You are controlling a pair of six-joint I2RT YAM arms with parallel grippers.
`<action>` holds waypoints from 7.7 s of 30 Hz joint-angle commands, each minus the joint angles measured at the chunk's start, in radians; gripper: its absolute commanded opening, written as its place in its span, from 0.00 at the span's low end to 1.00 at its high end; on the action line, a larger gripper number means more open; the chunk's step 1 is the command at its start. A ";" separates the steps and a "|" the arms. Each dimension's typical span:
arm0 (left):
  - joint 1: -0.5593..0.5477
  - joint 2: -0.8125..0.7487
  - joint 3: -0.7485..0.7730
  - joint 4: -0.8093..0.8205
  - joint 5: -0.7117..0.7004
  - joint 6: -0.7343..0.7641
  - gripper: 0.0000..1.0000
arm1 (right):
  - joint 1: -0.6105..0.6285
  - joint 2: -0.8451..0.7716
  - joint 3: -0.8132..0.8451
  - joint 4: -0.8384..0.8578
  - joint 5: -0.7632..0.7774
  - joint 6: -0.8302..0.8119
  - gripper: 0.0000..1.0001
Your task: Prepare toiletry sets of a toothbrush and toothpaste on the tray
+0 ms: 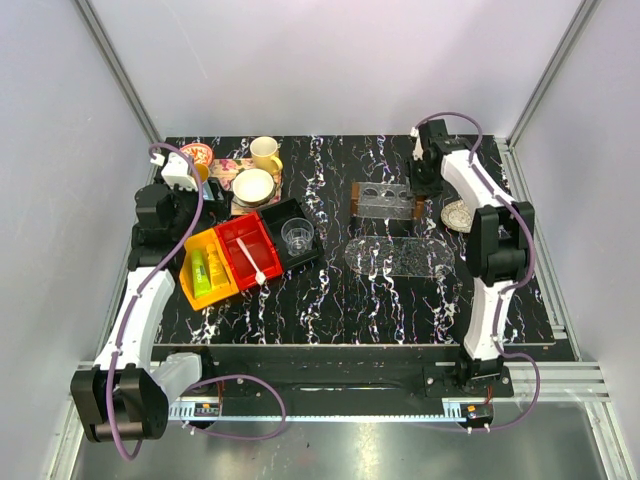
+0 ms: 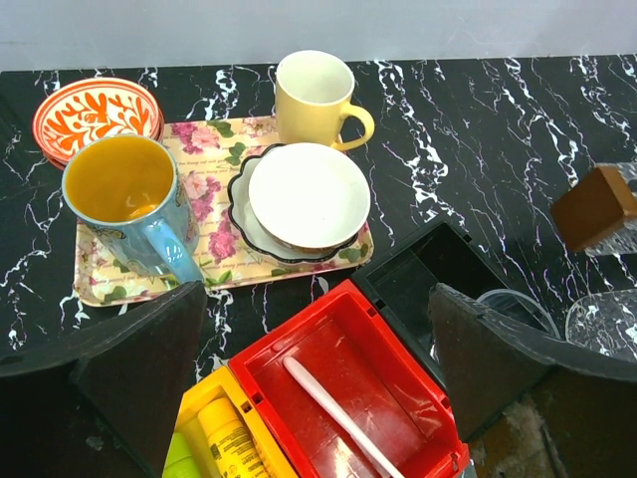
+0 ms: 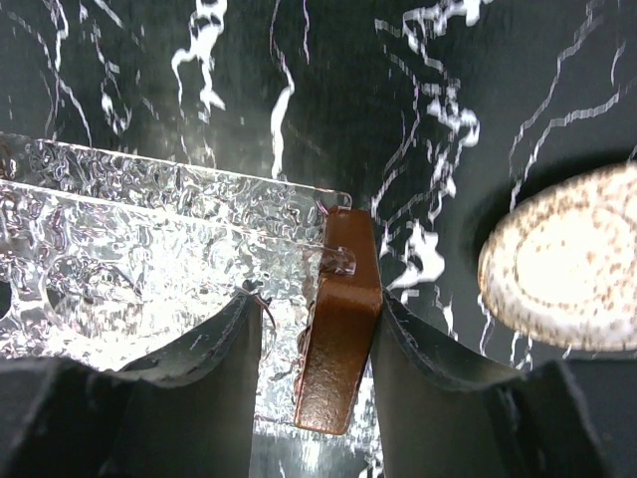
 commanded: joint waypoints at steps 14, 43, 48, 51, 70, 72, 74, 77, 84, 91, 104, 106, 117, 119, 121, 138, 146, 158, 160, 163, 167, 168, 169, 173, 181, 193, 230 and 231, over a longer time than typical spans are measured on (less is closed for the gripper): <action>-0.001 -0.031 0.000 0.043 -0.006 -0.005 0.99 | -0.003 -0.441 -0.443 0.137 -0.041 0.044 0.00; -0.001 -0.040 -0.023 0.046 -0.013 -0.002 0.99 | 0.031 -0.542 -0.709 0.278 -0.013 0.045 0.00; -0.001 -0.034 -0.023 0.053 -0.009 -0.002 0.99 | 0.035 -0.542 -0.721 0.291 -0.013 0.045 0.00; -0.001 -0.033 -0.026 0.057 -0.013 -0.002 0.99 | 0.041 -0.537 -0.722 0.294 -0.013 0.042 0.00; -0.001 -0.039 -0.033 0.057 -0.011 -0.002 0.99 | 0.057 -0.554 -0.765 0.321 -0.004 0.034 0.00; -0.001 -0.040 -0.034 0.057 -0.009 -0.004 0.99 | 0.058 -0.560 -0.770 0.323 -0.002 0.031 0.00; -0.001 -0.040 -0.033 0.057 -0.008 -0.004 0.99 | 0.058 -0.563 -0.773 0.326 -0.001 0.033 0.00; -0.001 -0.040 -0.034 0.057 -0.009 -0.004 0.99 | 0.058 -0.565 -0.778 0.327 -0.001 0.033 0.00; -0.003 -0.042 -0.034 0.057 -0.008 -0.005 0.99 | 0.060 -0.559 -0.779 0.331 -0.007 0.041 0.00; -0.001 -0.037 -0.034 0.057 -0.008 -0.004 0.99 | 0.063 -0.556 -0.781 0.340 -0.007 0.047 0.00; 0.000 -0.037 -0.033 0.059 -0.006 -0.005 0.99 | 0.064 -0.559 -0.790 0.341 -0.007 0.054 0.00; -0.001 -0.036 -0.033 0.057 -0.006 -0.005 0.99 | 0.066 -0.560 -0.793 0.341 -0.010 0.054 0.00; -0.001 -0.040 -0.034 0.057 -0.009 -0.004 0.99 | 0.066 -0.570 -0.808 0.344 -0.010 0.054 0.11; -0.001 -0.039 -0.034 0.057 -0.011 -0.004 0.99 | 0.066 -0.571 -0.810 0.344 -0.010 0.053 0.13; -0.001 -0.039 -0.034 0.057 -0.011 -0.004 0.99 | 0.064 -0.576 -0.811 0.343 -0.010 0.054 0.15; -0.001 -0.037 -0.036 0.057 -0.002 -0.004 0.99 | 0.066 -0.583 -0.799 0.338 -0.002 0.053 0.52; -0.003 -0.037 -0.036 0.057 -0.003 -0.005 0.99 | 0.064 -0.597 -0.790 0.329 0.001 0.054 0.69; -0.024 -0.022 0.002 -0.004 0.044 0.058 0.99 | 0.064 -0.657 -0.697 0.262 0.013 0.019 0.69; -0.041 -0.014 0.015 -0.019 0.040 0.070 0.99 | 0.064 -0.662 -0.661 0.237 0.015 0.013 0.69; -0.096 -0.010 0.030 -0.041 0.037 0.110 0.99 | 0.063 -0.671 -0.617 0.213 0.004 0.002 0.68; -0.160 0.039 0.093 -0.128 0.038 0.186 0.99 | 0.064 -0.677 -0.569 0.180 -0.022 -0.019 0.67; -0.188 0.053 0.108 -0.147 0.038 0.199 0.99 | 0.064 -0.677 -0.554 0.174 -0.025 -0.022 0.66; -0.200 0.067 0.143 -0.186 0.037 0.208 0.99 | 0.064 -0.679 -0.549 0.166 -0.031 -0.021 0.66; -0.257 0.165 0.245 -0.268 -0.019 0.234 0.99 | 0.064 -0.700 -0.543 0.165 -0.019 -0.061 0.64; -0.348 0.416 0.487 -0.484 -0.046 0.249 0.89 | 0.064 -0.755 -0.545 0.168 0.004 -0.074 0.60; -0.432 0.599 0.598 -0.608 -0.187 0.234 0.68 | 0.064 -0.789 -0.540 0.166 -0.008 -0.061 0.58; -0.461 0.836 0.679 -0.687 -0.149 0.191 0.28 | 0.064 -0.787 -0.598 0.205 -0.027 -0.047 0.55; -0.463 0.834 0.679 -0.688 -0.151 0.190 0.26 | 0.064 -0.789 -0.598 0.205 -0.027 -0.048 0.55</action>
